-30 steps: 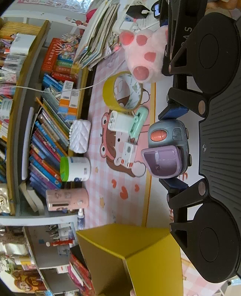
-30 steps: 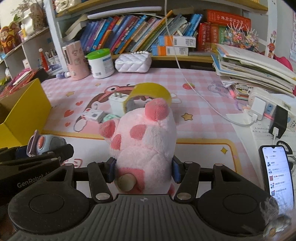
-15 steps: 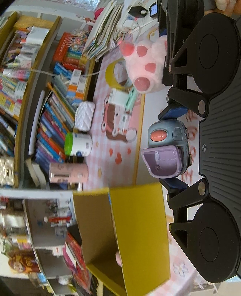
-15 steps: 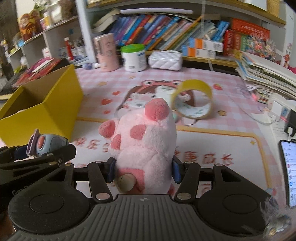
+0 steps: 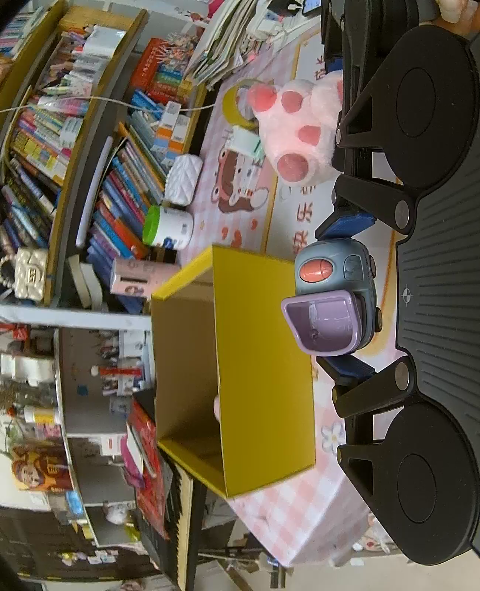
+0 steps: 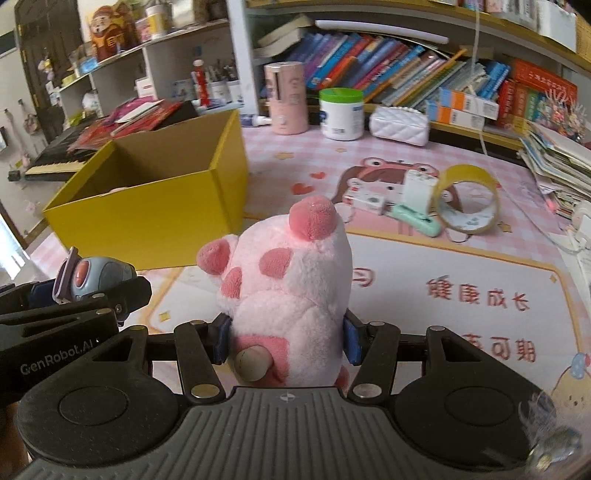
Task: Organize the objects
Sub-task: 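Carry the plush and the toy truck with both tools over the yellow box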
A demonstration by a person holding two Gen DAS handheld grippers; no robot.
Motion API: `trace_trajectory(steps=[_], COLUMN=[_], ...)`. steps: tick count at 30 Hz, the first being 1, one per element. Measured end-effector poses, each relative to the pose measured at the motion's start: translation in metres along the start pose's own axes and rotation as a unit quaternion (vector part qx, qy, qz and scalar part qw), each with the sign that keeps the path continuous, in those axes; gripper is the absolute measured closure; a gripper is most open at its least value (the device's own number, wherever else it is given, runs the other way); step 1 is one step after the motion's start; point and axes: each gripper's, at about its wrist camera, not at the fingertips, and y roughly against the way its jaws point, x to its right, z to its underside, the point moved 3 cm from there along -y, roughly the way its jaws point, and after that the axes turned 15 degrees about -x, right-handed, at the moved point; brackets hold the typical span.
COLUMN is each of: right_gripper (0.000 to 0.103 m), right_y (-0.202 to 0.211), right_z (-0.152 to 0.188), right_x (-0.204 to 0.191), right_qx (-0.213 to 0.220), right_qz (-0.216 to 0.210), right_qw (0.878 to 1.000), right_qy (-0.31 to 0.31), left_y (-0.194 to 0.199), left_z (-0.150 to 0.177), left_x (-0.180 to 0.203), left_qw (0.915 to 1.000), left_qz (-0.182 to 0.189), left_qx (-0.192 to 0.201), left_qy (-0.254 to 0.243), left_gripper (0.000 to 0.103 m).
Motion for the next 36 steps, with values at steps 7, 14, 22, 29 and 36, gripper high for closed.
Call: trace_trajectory(steps=[7, 14, 22, 29, 36], right_gripper=[0.05, 0.05, 0.05, 0.05, 0.05], right_y=[0.002, 0.003, 0.003, 0.004, 0.01], right_z=[0.011, 0.02, 0.025, 0.025, 0.011], right_x=[-0.035, -0.063, -0.092, -0.111, -0.112], right_qx=[0.0, 0.002, 0.003, 0.005, 0.036], right_qz=[-0.009, -0.016, -0.023, -0.024, -0.014], right_qw=[1.0, 1.0, 0.999, 0.999, 0.998], right_qy=[0.009, 0.014, 0.026, 0.041, 0.046], left_y=[0.014, 0.024, 0.035, 0.042, 0.046], left_z=[0.012, 0.021, 0.03, 0.028, 0.009], left_x=[-0.03, -0.054, -0.082, -0.096, -0.094], left_qw=[0.9999, 0.9998, 0.9995, 0.9989, 0.9984], left_qz=[-0.008, -0.014, -0.023, -0.026, -0.018], left_qx=[0.003, 0.007, 0.014, 0.024, 0.048], left_qy=[0.006, 0.009, 0.019, 0.031, 0.026], left_gripper=[0.039, 0.039, 0.039, 0.039, 0.039])
